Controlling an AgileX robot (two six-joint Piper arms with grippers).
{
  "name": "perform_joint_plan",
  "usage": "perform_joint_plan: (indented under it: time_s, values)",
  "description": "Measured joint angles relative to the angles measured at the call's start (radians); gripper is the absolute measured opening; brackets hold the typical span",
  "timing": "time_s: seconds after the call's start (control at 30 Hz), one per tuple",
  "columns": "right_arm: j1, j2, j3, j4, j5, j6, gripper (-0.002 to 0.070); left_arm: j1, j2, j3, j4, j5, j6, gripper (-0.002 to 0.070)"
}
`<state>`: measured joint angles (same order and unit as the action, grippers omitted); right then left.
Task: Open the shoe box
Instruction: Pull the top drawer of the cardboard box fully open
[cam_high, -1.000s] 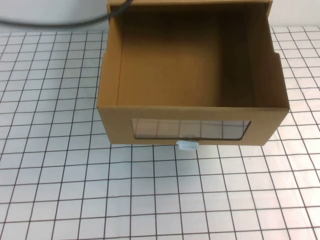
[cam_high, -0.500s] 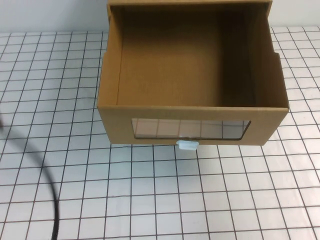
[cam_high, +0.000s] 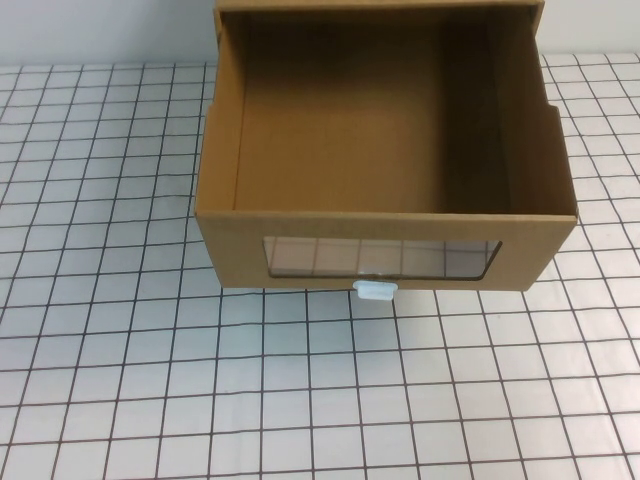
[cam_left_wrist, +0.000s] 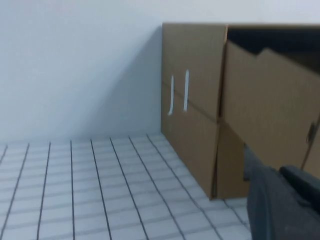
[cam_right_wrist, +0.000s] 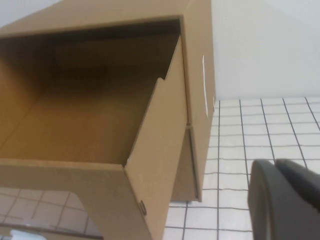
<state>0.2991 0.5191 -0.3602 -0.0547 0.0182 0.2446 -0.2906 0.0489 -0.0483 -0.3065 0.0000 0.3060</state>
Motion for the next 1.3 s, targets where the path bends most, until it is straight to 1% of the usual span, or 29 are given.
perform_joint_plan:
  time_s: [0.17, 0.4, 1.0, 1.13, 1.23, 1.3]
  values:
    - [0.0, -0.002, 0.006, 0.014, -0.033, 0.002, -0.0013, 0.0, -0.045, 0.074, 0.0, 0.019, -0.009, -0.0003]
    - [0.0, -0.001, 0.008, 0.018, -0.036, 0.002, -0.0013, 0.0, -0.045, 0.074, 0.0, 0.074, -0.01, -0.0003]
    - [0.0, -0.001, 0.008, 0.023, -0.046, -0.002, -0.0013, 0.0, -0.045, 0.075, 0.0, 0.077, -0.01, -0.0003]
    - [0.0, -0.001, 0.01, 0.023, -0.055, -0.077, -0.0013, 0.0, -0.045, 0.075, 0.0, 0.079, -0.01, -0.0003]
    - [-0.037, -0.031, 0.04, 0.023, -0.049, -0.141, -0.0013, 0.0, -0.045, 0.075, 0.0, 0.079, -0.01, -0.0003]
    - [-0.104, -0.078, 0.086, 0.023, -0.052, -0.159, -0.0013, 0.0, -0.045, 0.075, 0.0, 0.079, -0.01, -0.0003]
